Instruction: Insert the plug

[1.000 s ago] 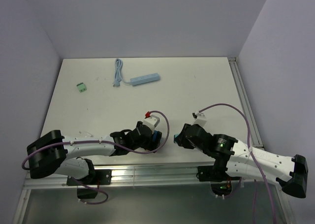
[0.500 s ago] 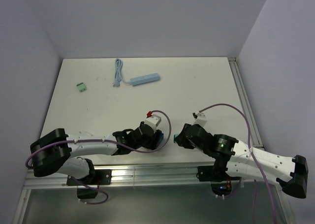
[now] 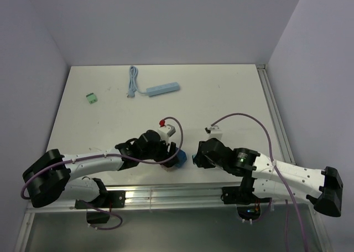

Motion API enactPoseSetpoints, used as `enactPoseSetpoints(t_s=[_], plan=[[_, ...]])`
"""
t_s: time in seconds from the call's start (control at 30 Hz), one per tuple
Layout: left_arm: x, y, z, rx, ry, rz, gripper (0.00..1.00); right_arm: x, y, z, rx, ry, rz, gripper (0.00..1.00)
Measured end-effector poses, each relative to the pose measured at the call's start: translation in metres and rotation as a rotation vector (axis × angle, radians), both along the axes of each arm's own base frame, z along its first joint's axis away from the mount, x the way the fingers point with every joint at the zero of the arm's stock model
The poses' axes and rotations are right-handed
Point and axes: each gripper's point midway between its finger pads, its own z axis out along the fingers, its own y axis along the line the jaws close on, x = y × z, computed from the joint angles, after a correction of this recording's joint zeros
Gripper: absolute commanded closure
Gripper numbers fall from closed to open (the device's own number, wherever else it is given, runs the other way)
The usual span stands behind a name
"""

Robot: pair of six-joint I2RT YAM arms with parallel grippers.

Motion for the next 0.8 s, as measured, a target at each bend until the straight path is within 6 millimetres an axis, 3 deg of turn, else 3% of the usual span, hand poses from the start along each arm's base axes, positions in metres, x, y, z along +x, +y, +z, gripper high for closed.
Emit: enactPoseSetpoints(t_s=[0.37,0.53,0.8], plan=[[-0.012,0.007,0.011,-0.229,0.23,-0.137,1.0,-0.003,0.033,0.043,-0.035,-0.121,0.205,1.0],[-0.021,0.011,0.002,-0.295,0.352,-0.153,1.0,-0.006,0.038,0.038,-0.065,-0.133,0.239,1.0],[-0.023,0.011,0.004,-0.416,0.471,-0.145,1.0,-0.009,0.055,0.041,-0.047,-0.175,0.282,1.0]])
